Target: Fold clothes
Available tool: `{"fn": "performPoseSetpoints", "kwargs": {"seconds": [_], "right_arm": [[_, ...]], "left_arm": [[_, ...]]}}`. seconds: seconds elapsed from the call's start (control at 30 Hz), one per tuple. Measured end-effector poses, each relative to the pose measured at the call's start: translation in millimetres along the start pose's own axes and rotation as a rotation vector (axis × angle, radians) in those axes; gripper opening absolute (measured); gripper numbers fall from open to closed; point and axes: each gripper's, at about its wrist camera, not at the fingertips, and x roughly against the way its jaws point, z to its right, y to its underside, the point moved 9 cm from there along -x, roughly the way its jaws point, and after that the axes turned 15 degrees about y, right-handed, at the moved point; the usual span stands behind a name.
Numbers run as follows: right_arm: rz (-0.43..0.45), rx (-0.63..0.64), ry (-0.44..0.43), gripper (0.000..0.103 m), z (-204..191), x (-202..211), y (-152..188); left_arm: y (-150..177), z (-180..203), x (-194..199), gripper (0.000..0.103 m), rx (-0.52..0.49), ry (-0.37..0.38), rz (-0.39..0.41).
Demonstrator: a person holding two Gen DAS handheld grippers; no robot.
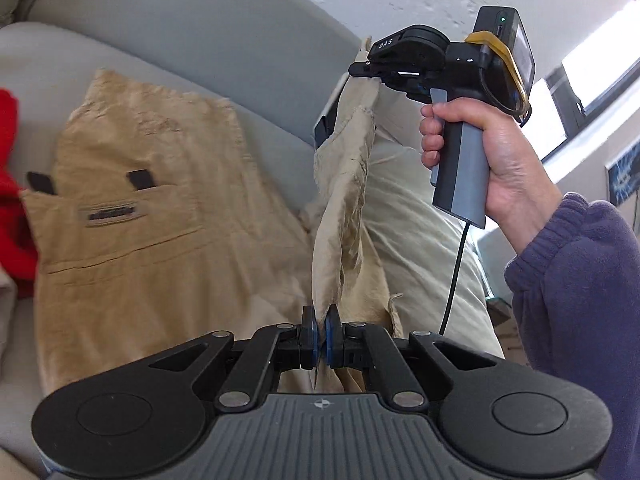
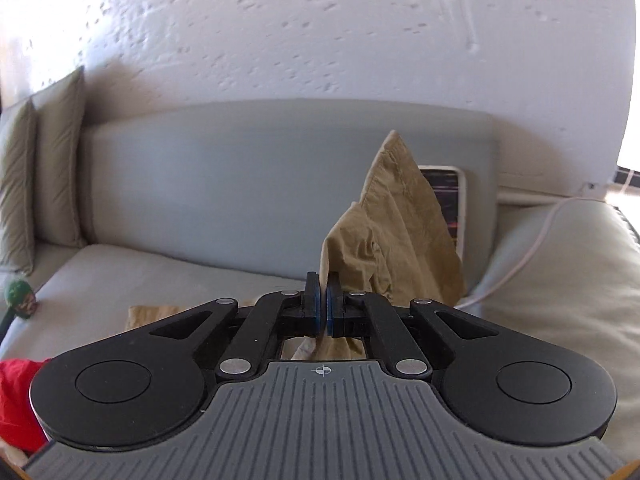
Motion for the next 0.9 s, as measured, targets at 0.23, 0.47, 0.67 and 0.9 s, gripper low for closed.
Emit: {"fn": "performPoseSetpoints", "kwargs": {"seconds": [0.23,0.47,0.67,0.9], "right_arm": [[-0.158,0.210,-0.107,0.002,-183,-58,77],[-0.222,0.289,-0.056,0.002,-228,-87,133],[-0.115,0.236,-0.093,0.002,-230,-45,106],[-0.236,0.237,-0.121,0.002,-244,-33,121]], "left_arm": [[18,-88,35,0.003,0.213,-0.124,0.010],[19,-90,36,0.003,0.210,-0.102,0.017],[12,-57,49,0.002,0.140,-0.062,0.049],[25,-60,64,0.002,0.204,-0.058,0.041]]}}
